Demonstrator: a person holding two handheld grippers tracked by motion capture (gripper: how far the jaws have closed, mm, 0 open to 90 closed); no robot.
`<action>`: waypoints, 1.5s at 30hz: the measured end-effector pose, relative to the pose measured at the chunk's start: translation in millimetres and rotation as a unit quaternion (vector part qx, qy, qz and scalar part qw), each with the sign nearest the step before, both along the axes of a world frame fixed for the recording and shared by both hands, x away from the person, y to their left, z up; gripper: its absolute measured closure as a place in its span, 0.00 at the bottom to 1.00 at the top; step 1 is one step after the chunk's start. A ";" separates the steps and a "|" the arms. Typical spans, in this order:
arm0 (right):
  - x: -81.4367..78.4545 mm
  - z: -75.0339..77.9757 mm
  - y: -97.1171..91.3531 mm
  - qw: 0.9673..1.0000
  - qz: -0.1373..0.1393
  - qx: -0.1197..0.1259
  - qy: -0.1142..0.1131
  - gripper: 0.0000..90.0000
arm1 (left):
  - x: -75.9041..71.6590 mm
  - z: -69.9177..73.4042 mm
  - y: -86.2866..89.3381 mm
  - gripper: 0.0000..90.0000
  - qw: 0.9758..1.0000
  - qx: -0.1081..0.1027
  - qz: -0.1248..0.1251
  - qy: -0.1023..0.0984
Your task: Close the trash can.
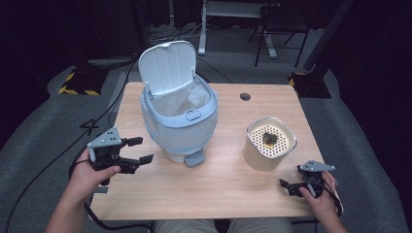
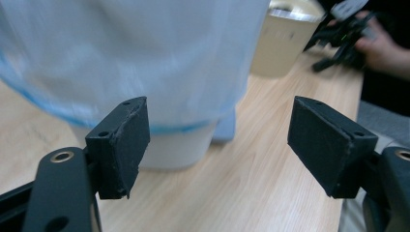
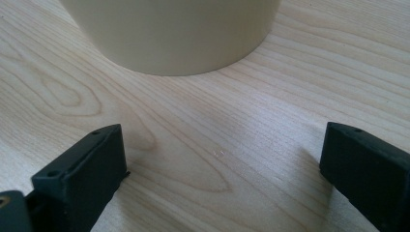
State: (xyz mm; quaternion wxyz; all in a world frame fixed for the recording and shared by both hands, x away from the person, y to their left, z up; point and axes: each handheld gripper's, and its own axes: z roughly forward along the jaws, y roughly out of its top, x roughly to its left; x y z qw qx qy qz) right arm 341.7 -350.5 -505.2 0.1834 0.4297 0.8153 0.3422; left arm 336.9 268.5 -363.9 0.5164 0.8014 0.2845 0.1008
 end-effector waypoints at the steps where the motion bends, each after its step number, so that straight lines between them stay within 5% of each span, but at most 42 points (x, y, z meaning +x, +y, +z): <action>1: 0.0 0.0 0.0 1.000 0.000 0.000 0.000 0.03 | 2.0 4.8 2.3 0.26 1.000 -0.001 -0.002 -0.005; 11: 0.0 0.0 0.0 1.000 0.000 0.000 0.000 0.03 | 14.7 48.0 11.1 0.26 0.998 -0.038 -0.035 -0.037; 16: 0.1 -0.1 0.0 1.000 0.000 0.000 0.000 0.03 | 24.8 67.9 10.5 0.26 0.997 -0.040 -0.027 -0.064; 23: 0.1 -0.1 0.0 1.000 0.000 0.000 0.000 0.03 | 44.6 91.1 10.8 0.28 0.994 -0.072 -0.015 -0.084; 31: 0.1 -0.1 0.0 1.000 0.000 0.000 0.000 0.03 | 64.9 111.7 8.6 0.29 0.993 -0.074 0.013 -0.086; 38: 0.4 -0.1 0.2 1.000 0.000 -0.001 0.000 0.03 | 91.8 121.5 15.1 0.31 0.993 -0.093 0.039 -0.066; 45: 0.6 -0.1 0.3 1.000 0.001 -0.001 -0.001 0.03 | 109.7 129.6 13.3 0.31 0.993 -0.082 0.059 -0.067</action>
